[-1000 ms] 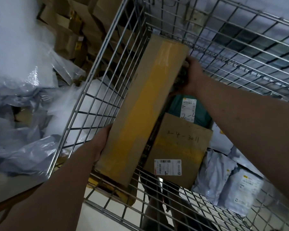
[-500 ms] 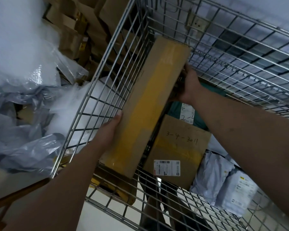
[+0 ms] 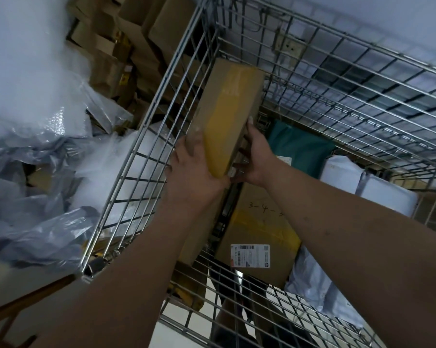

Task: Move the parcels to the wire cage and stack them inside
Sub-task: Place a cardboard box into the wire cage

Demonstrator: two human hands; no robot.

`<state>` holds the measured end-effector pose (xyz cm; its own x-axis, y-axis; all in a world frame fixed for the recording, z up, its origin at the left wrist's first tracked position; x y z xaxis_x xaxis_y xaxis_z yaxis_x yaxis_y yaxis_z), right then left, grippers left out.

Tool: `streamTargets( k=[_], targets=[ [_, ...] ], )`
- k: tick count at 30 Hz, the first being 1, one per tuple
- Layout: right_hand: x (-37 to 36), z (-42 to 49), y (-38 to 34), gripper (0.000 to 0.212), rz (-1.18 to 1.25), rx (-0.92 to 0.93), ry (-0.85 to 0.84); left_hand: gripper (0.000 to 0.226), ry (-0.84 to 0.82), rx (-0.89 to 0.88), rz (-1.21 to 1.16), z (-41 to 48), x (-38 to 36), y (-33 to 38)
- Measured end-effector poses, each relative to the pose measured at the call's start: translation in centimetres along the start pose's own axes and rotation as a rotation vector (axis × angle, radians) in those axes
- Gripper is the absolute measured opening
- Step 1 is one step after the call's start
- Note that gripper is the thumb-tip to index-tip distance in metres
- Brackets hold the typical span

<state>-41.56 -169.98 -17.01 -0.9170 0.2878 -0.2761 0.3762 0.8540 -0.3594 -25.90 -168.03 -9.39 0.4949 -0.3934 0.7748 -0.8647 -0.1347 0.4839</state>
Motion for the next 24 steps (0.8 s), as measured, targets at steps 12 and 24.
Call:
streamTargets(
  k=[12,24],
  targets=[
    [-3.9,-0.3,1.5,0.091,0.02,0.061,-0.081,0.111,0.021,-0.019,0.108,-1.1,1.2,-2.0],
    [-2.4,-3.8,1.9,0.074,-0.073,0.084,-0.022,0.101,0.135,-0.137,0.14,-2.5,-1.4,-0.8]
  ],
)
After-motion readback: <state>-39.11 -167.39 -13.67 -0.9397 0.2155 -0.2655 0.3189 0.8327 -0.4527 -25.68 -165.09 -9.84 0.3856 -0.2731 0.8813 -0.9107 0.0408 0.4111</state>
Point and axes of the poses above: each hand's wrist, its own z-axis towards the middle knuckle, its own x-axis out of the back of the hand, y = z × x, the point moved 2 cm from there along z, towards the middle knuckle, and after that the axes turned 12 degrees about -z, right-handed, at the moved point
